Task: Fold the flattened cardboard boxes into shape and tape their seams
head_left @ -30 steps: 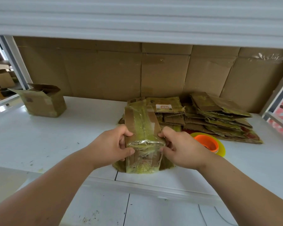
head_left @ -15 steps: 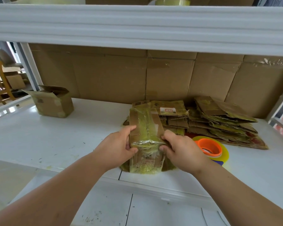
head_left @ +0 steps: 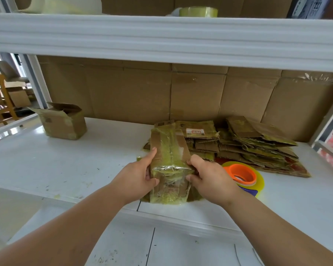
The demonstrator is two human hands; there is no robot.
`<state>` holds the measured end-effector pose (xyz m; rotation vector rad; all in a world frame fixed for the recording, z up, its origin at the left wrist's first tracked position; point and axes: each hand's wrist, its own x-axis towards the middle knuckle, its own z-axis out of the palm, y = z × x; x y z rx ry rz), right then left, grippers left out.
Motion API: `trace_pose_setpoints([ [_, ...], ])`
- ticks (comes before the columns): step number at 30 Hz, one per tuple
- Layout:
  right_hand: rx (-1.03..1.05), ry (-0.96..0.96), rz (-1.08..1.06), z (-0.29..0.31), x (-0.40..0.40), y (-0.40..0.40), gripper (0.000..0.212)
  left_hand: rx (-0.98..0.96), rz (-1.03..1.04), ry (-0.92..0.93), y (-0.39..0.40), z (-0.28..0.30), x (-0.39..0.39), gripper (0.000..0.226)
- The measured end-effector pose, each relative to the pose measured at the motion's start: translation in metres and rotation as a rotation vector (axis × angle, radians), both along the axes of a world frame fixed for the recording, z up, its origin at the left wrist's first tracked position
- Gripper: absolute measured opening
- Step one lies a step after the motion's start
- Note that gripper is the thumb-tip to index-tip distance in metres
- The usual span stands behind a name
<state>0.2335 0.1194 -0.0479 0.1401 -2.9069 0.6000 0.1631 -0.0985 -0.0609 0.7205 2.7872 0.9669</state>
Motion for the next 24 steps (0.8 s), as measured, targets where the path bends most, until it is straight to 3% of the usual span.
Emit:
trace_pose_setpoints([
  [5, -0.040, -0.015, 0.035, 0.007, 0.004, 0.001, 0.017, 0.038, -0.027, -0.004, -0.007, 0.004, 0.005, 0.085],
  [9, -0.030, 0.114, -0.016, 0.018, 0.005, -0.004, 0.018, 0.129, -0.038, 0.053, -0.009, 0.019, 0.007, 0.076],
  [13, -0.201, 0.215, -0.104, 0.030, 0.006, -0.005, 0.017, 0.422, -0.071, -0.026, -0.015, 0.039, 0.006, 0.073],
  [16, -0.322, 0.266, -0.159, 0.035, 0.007, -0.011, 0.005, 0.630, -0.017, -0.124, -0.032, 0.048, 0.005, 0.048],
  [20, -0.415, 0.363, -0.245, 0.040, 0.008, -0.035, 0.005, 0.558, 0.004, -0.280, -0.061, 0.046, -0.007, 0.047],
  [24, -0.453, 0.389, -0.230, 0.045, 0.003, -0.066, 0.007, 0.477, -0.014, -0.301, -0.085, 0.043, -0.014, 0.046],
])
